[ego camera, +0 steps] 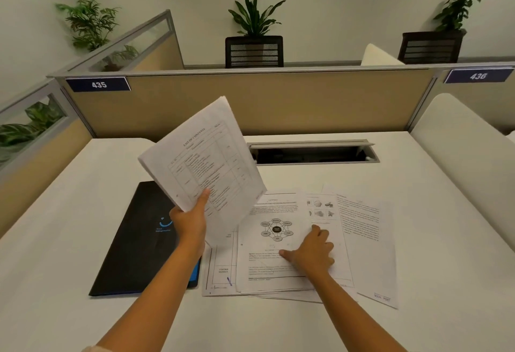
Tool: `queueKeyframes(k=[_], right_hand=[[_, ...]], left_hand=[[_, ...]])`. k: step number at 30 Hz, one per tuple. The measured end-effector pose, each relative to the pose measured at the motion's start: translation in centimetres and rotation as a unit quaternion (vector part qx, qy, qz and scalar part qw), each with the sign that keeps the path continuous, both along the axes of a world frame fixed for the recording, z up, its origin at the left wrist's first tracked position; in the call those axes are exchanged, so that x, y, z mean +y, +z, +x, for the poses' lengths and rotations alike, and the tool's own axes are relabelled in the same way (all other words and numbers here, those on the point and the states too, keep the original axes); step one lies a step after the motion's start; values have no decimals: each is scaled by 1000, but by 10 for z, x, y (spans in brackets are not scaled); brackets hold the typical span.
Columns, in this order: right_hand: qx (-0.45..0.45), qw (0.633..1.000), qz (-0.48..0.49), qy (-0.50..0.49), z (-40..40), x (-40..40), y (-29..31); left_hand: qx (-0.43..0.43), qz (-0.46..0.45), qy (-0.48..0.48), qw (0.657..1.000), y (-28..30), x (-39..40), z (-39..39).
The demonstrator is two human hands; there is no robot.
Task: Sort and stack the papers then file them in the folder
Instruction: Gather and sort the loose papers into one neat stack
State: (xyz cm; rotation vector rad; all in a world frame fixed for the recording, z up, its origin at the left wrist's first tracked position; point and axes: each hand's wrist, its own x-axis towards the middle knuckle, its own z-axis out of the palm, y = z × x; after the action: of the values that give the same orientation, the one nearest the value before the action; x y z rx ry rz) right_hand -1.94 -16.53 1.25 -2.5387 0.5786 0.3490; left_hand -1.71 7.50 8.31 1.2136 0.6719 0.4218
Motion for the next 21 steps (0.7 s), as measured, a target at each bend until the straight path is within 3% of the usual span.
queueKeyframes(k=[8, 13, 21], right_hand=[[14, 994, 100, -47, 6, -2, 6], [21, 999, 21, -45, 1, 4, 12], [29, 999, 11, -10, -2, 36, 13]], left_hand=[[-6, -27, 12, 1000, -1, 4, -4], [-45, -26, 39, 998, 11, 14, -4], [-51, -43, 88, 994, 21, 33, -9]])
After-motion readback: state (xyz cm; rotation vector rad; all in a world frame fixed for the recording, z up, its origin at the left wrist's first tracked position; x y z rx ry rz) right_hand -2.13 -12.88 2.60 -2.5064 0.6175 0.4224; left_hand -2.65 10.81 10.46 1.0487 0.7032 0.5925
